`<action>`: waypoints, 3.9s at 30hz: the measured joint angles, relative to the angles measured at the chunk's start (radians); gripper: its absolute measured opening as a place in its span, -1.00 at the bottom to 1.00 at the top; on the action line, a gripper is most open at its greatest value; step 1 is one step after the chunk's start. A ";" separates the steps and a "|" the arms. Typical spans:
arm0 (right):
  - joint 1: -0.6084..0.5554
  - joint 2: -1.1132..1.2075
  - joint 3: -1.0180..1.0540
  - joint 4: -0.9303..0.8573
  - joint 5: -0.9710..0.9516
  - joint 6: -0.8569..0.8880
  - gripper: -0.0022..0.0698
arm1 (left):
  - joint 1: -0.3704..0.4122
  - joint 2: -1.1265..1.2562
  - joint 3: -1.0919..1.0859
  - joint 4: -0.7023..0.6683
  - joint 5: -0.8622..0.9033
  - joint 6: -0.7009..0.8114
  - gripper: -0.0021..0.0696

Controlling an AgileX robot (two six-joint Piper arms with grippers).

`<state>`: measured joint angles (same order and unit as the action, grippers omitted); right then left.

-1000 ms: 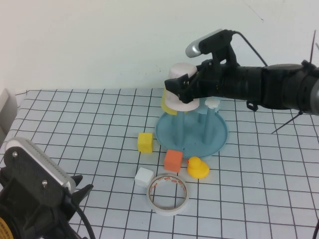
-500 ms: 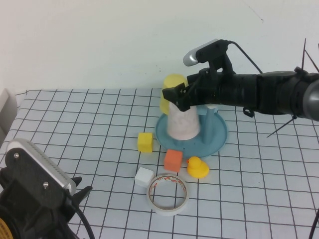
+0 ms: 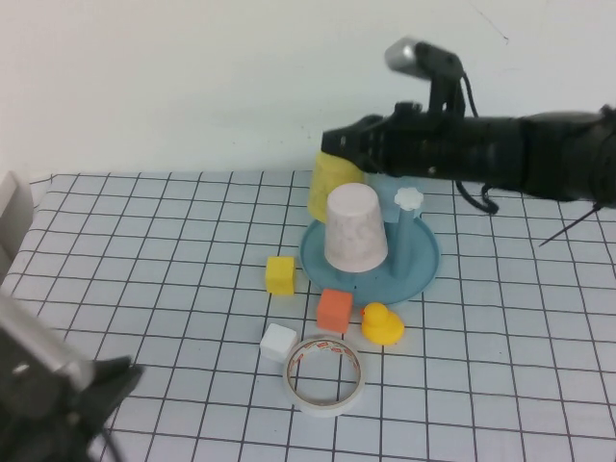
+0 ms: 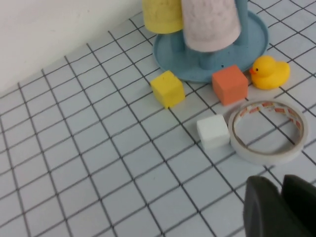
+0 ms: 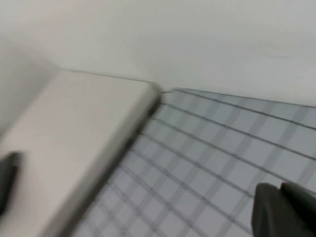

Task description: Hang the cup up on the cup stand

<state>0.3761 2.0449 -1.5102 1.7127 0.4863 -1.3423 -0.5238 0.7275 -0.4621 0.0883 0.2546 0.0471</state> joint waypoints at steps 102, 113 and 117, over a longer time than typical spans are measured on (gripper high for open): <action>-0.437 -2.057 1.537 -1.919 -0.250 1.555 -0.94 | 0.000 -0.704 0.188 0.176 0.362 -0.373 -0.95; -0.437 -2.057 1.534 -1.879 -0.161 1.512 -0.94 | 0.000 -0.704 0.188 0.176 0.362 -0.373 -0.95; -0.437 -2.057 1.534 -1.880 -0.161 1.532 -0.94 | 0.000 -0.704 0.188 0.176 0.362 -0.380 -0.95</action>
<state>-0.0611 -0.0119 0.0233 -0.1673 0.3255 0.1897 -0.5238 0.0231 -0.2736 0.2642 0.6170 -0.3327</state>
